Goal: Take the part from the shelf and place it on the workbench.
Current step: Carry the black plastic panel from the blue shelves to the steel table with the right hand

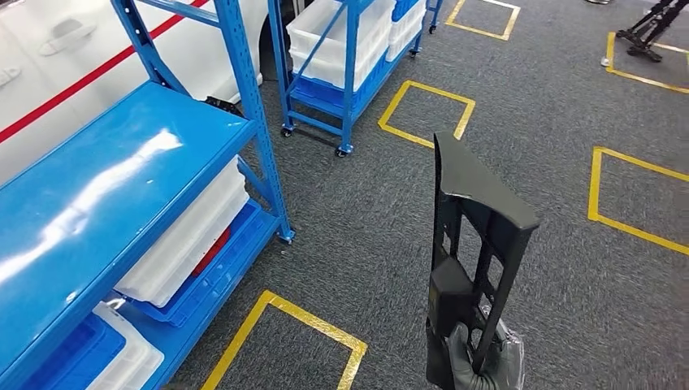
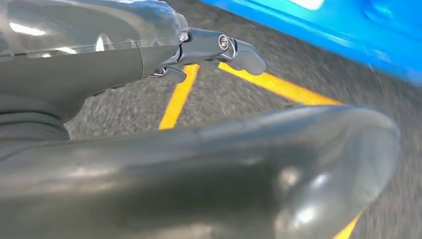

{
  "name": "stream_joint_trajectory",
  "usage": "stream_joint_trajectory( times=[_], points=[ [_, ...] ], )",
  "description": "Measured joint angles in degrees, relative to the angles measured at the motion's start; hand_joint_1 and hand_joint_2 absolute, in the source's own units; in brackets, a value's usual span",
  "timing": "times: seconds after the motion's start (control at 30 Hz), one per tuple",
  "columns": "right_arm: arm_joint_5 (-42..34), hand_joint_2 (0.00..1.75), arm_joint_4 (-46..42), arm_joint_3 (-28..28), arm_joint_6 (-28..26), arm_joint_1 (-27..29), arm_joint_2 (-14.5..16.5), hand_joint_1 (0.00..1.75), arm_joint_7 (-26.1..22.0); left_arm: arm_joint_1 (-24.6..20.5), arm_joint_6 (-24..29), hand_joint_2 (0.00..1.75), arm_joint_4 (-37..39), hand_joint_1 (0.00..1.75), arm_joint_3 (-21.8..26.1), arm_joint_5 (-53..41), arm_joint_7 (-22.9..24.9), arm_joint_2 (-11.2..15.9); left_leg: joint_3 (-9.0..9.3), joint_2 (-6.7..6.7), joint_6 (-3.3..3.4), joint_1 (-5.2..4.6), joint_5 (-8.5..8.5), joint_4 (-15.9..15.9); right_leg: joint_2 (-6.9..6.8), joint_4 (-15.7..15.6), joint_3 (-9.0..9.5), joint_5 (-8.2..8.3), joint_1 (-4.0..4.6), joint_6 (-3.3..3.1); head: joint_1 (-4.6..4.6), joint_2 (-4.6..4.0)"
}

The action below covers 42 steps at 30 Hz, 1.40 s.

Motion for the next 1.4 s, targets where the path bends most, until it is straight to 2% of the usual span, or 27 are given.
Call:
stream_joint_trajectory(
  times=[0.03,0.07,0.13,0.17,0.23,0.3,0.37,0.43,0.47,0.5,0.53,0.6,0.67,0.73,0.77,0.8,0.87,0.93,0.97,1.0,1.07,1.13,1.17,1.23,1.27,1.33,1.4],
  points=[
    [0.0,1.75,0.1,0.0,-0.2,0.2,-0.3,1.75,0.4,-0.2,-0.1,0.00,0.0,0.00,-0.7,-0.9,-0.4,0.2,0.11,0.69,-0.10,-0.01,-0.07,0.0,-0.76,-3.7,2.23,1.76,0.05,-0.17,0.00,0.00],
    [0.1,1.75,0.1,0.0,-0.4,0.7,-0.6,1.75,0.7,-0.3,-0.3,0.00,0.0,0.00,-1.4,-1.5,-0.9,0.5,0.25,1.31,-0.28,-0.08,-0.19,0.0,-2.24,-7.9,4.59,2.99,0.26,-0.49,0.00,0.00],
    [0.6,1.75,-0.4,0.0,-0.7,2.1,-0.8,1.75,1.0,-0.4,-0.4,0.00,0.0,0.00,-2.5,-2.0,-1.9,1.0,0.57,2.29,-0.86,-0.32,-0.50,0.0,-4.41,-13.3,7.58,4.22,0.78,-1.28,-0.04,0.00],
    [0.9,1.75,-0.8,0.0,-0.8,3.0,-0.8,1.75,1.0,-0.4,-0.2,0.00,0.0,0.00,-2.8,-2.1,-2.2,1.2,0.74,2.85,-1.20,-0.42,-0.61,0.0,-4.62,-14.0,7.78,4.09,1.05,-1.66,-0.07,0.00],
    [0.9,1.75,-1.3,-0.1,-0.2,4.5,-0.9,1.75,1.1,-0.4,0.6,0.00,0.0,0.00,-3.5,-2.6,-2.8,1.6,1.04,3.63,-1.92,-0.35,-0.88,-0.1,-3.06,-14.2,7.64,4.39,1.08,-2.32,-0.08,0.00],
    [0.5,1.75,-2.0,-0.4,1.5,5.8,-0.8,1.75,1.0,-0.6,1.6,0.00,0.0,0.00,-4.1,-1.9,-4.3,1.9,0.53,1.27,-2.47,-0.12,-2.49,1.7,-1.69,-14.6,7.71,4.72,0.77,-3.08,-0.15,0.00],
    [-0.2,1.75,-2.5,-1.1,4.0,6.5,-0.2,1.75,0.3,-0.8,1.6,0.00,-0.1,0.00,-4.3,1.1,-6.1,2.1,-1.96,-2.13,-2.67,0.06,-5.98,7.5,-0.30,-14.8,7.71,4.94,0.67,-3.67,-0.26,0.00],
    [-0.9,1.75,-2.6,-2.2,5.4,6.5,0.8,1.75,-0.6,-0.9,0.7,0.00,-0.2,0.00,-4.2,4.8,-6.9,2.0,-5.24,-3.00,-2.68,0.08,-8.50,14.3,1.49,-14.6,7.56,5.04,0.90,-3.96,-0.27,0.00],
    [-1.1,1.75,-2.4,-2.7,4.9,6.3,1.1,1.75,-0.9,-1.1,0.2,0.00,-0.3,0.00,-4.2,6.2,-6.9,1.9,-6.03,-3.09,-2.61,0.06,-8.24,15.6,2.48,-14.5,7.51,5.06,1.03,-4.02,-0.27,0.00],
    [-1.2,1.75,-2.1,-2.9,3.4,5.9,1.2,1.75,-1.1,-1.4,-0.2,0.00,-0.3,0.00,-4.3,7.0,-6.7,1.8,-5.82,-3.25,-2.48,0.06,-6.82,14.7,3.44,-14.4,7.49,5.07,1.14,-4.03,-0.27,0.00],
    [-1.3,1.75,-1.6,-2.9,1.6,5.2,1.1,1.75,-1.2,-1.8,-0.5,0.00,-0.3,0.00,-4.4,7.4,-6.2,1.7,-4.68,-3.75,-2.28,0.06,-4.61,11.9,4.32,-14.2,7.50,5.06,1.20,-4.02,-0.27,0.00],
    [-1.9,1.75,0.0,-2.3,-2.3,3.4,1.0,1.75,-1.3,-2.5,-0.5,0.00,-0.3,0.00,-4.9,6.7,-5.2,1.7,-1.83,-6.48,-1.84,0.11,-1.16,4.7,5.95,-13.8,7.31,5.08,1.21,-3.85,-0.23,0.00],
    [-2.3,1.75,1.6,-1.0,-5.2,1.6,0.8,1.75,-1.3,-2.8,-0.3,0.00,-0.3,0.00,-5.8,5.6,-4.5,1.6,-0.60,-8.22,-1.56,-0.01,-0.38,1.2,7.56,-13.5,6.74,5.32,0.99,-3.24,-0.21,0.00],
    [-3.0,1.75,2.9,0.4,-6.6,0.4,0.2,1.75,-1.3,-2.9,-0.2,0.00,-0.3,0.00,-6.7,4.9,-4.5,1.4,-0.44,-7.17,-1.16,-0.09,-0.15,0.6,8.85,-13.6,6.19,5.72,0.77,-2.40,-0.22,0.00],
    [-3.6,1.75,3.5,0.8,-6.6,0.0,-0.2,1.75,-1.3,-3.0,0.0,0.00,-0.3,0.00,-7.1,4.8,-4.7,1.2,-0.29,-6.46,-0.83,-0.03,0.15,0.2,7.98,-13.3,5.91,5.56,0.81,-2.13,-0.19,0.00],
    [-4.3,1.75,3.9,1.1,-6.2,-0.4,-0.7,1.75,-1.3,-3.1,0.2,0.00,-0.3,0.00,-7.4,5.0,-4.9,1.1,-0.15,-5.71,-0.45,0.04,0.48,-0.2,6.29,-12.3,5.32,4.85,0.91,-1.88,-0.10,0.00],
    [-5.5,1.75,4.5,1.2,-4.6,-1.4,-1.3,1.75,-1.3,-2.8,0.5,0.00,-0.3,0.00,-7.4,6.5,-5.4,1.0,-0.06,-4.04,0.02,0.00,0.85,-0.7,2.08,-7.0,2.70,1.71,0.92,-1.45,0.08,0.00],
    [-5.9,1.75,4.9,1.3,-2.5,-2.1,-1.5,1.75,-1.3,-2.2,0.4,0.00,-0.3,0.00,-6.8,8.8,-5.6,0.9,-0.10,-2.17,0.07,-0.09,0.78,-0.7,0.69,-0.1,-0.79,-1.15,0.41,-0.88,0.16,0.00],
    [-5.7,1.75,5.1,1.3,-1.5,-2.2,-1.5,1.75,-1.4,-2.0,0.4,0.00,-0.3,0.00,-6.5,9.6,-5.7,0.9,-0.08,-1.28,0.01,-0.08,0.68,-0.7,0.47,1.5,-1.65,-1.28,0.09,-0.62,0.16,0.00],
    [-5.3,1.75,5.3,1.3,-0.8,-2.3,-1.5,1.75,-1.4,-1.9,0.3,0.00,-0.3,0.00,-6.1,10.2,-5.7,0.9,-0.02,-0.48,-0.11,-0.04,0.55,-0.7,0.22,0.9,-1.33,-0.31,-0.22,-0.36,0.16,0.00],
    [-4.6,1.75,5.5,1.3,0.6,-2.7,-1.5,1.75,-1.4,-1.9,0.1,0.00,-0.3,0.00,-5.6,10.5,-5.4,0.8,0.31,0.88,-0.61,0.05,0.15,-0.6,-1.55,-6.0,2.33,3.20,-0.69,0.05,0.18,0.00],
    [-4.4,1.75,5.8,1.4,1.7,-3.5,-1.5,1.75,-1.4,-1.9,0.1,0.00,-0.3,0.00,-5.3,10.5,-4.9,0.9,0.65,1.98,-1.41,-0.12,-0.40,-0.4,-3.65,-12.2,5.58,5.03,-0.52,-0.26,0.10,0.00],
    [-4.1,1.75,5.9,1.5,1.9,-3.8,-1.5,1.75,-1.4,-2.0,0.1,0.00,-0.3,0.00,-5.3,10.4,-4.7,0.9,0.87,2.46,-1.81,-0.24,-0.61,-0.4,-4.04,-13.3,6.10,5.02,-0.26,-0.66,0.02,0.00],
    [-3.1,1.75,6.2,1.7,1.8,-4.2,-1.5,1.75,-1.4,-2.2,0.2,0.00,-0.3,0.00,-5.2,9.7,-4.4,0.9,1.31,3.44,-2.52,-0.20,-0.84,-0.5,-2.85,-13.4,6.01,4.95,0.13,-1.67,-0.14,0.00],
    [-2.5,1.75,6.4,1.8,1.7,-4.2,-1.6,1.75,-1.4,-2.4,0.2,0.00,-0.3,0.00,-5.2,9.4,-4.3,0.8,1.51,3.33,-2.86,-0.02,-1.14,-0.4,-2.21,-13.5,6.05,5.03,0.17,-2.09,-0.16,0.00],
    [-1.8,1.75,6.7,2.3,1.6,-4.6,-1.6,1.75,-1.4,-2.6,0.2,0.00,-0.3,0.00,-5.2,8.7,-4.1,0.8,0.48,0.96,-3.24,0.30,-3.28,2.5,-0.92,-13.9,6.20,5.26,0.03,-2.98,-0.27,0.00],
    [-1.6,1.75,7.0,2.6,1.6,-5.1,-1.6,1.75,-1.3,-2.5,0.3,0.00,-0.3,0.00,-5.4,7.7,-3.8,0.8,-3.17,-2.08,-3.16,0.35,-7.12,10.1,0.56,-13.9,6.18,5.37,0.20,-3.58,-0.39,0.00]
  ],
)
